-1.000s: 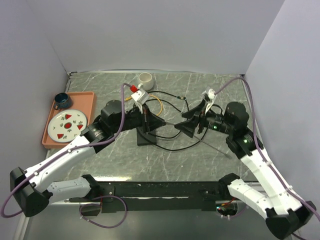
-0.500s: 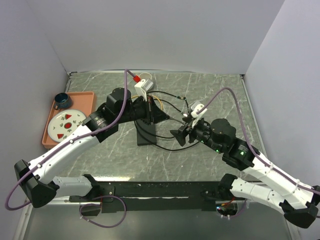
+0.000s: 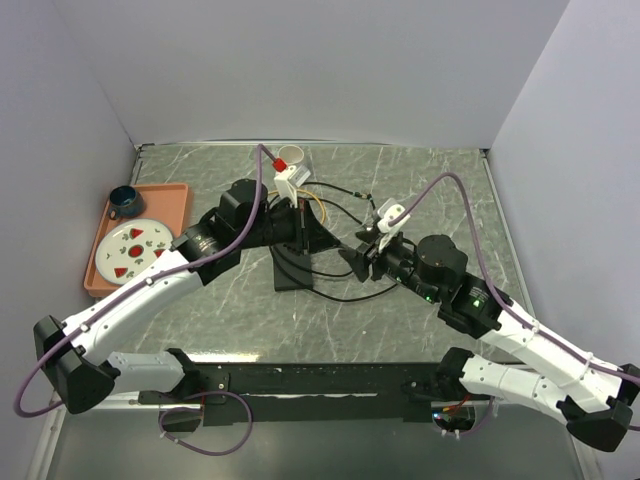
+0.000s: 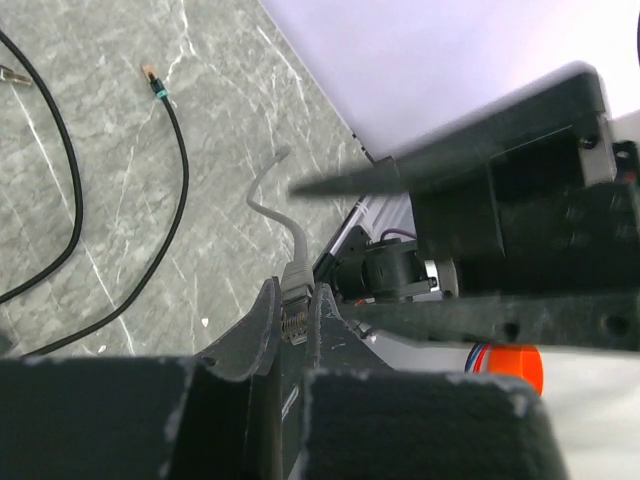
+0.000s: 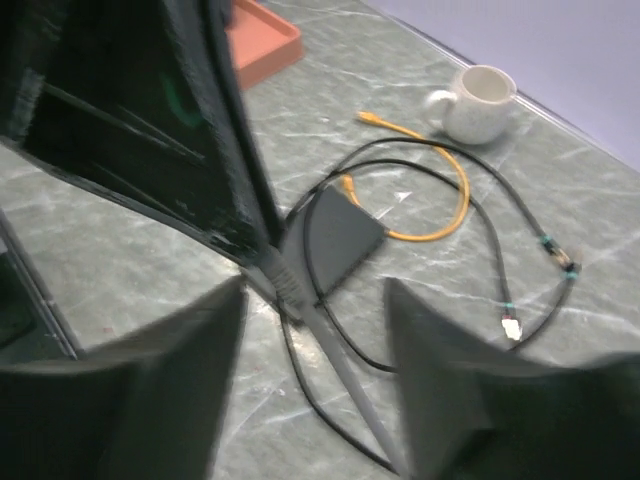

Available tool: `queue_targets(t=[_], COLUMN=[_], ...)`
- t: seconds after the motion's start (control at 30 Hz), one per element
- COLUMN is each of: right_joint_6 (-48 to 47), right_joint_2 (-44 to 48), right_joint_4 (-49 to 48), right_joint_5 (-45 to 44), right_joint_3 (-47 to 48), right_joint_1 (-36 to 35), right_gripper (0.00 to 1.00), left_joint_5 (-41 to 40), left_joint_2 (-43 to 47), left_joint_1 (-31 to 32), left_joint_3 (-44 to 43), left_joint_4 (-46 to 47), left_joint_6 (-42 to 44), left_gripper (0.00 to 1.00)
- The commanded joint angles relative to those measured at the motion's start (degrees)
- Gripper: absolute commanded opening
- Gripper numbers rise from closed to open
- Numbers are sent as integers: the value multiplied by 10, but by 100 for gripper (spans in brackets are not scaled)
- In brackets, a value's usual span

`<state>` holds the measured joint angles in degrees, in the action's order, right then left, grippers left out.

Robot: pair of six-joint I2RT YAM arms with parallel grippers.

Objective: Insert the plug into the switch port

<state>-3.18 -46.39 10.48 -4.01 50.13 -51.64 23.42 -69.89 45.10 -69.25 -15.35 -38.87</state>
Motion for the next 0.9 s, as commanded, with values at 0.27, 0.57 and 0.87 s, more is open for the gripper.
queue_targets(t=[0.27,0.57,0.87], right_joint_6=[-8,-15,-10], right_joint_2=[-23,-12,-38], right_joint_4=[-12,-14,-9], right_joint_5=[72,84,87], right_joint_3=[12,2,9], right_joint_1=[-6,-6,-5], right_gripper=[0,44,0], left_joint_5=[16,32,46], left_joint_2=[12,12,25], left_joint_1=[2,2,2], left_joint_3=[17,20,29], left_joint_4=[51,58,80], left_joint_6=[-31,-31,-38], left_gripper=[1,1,1])
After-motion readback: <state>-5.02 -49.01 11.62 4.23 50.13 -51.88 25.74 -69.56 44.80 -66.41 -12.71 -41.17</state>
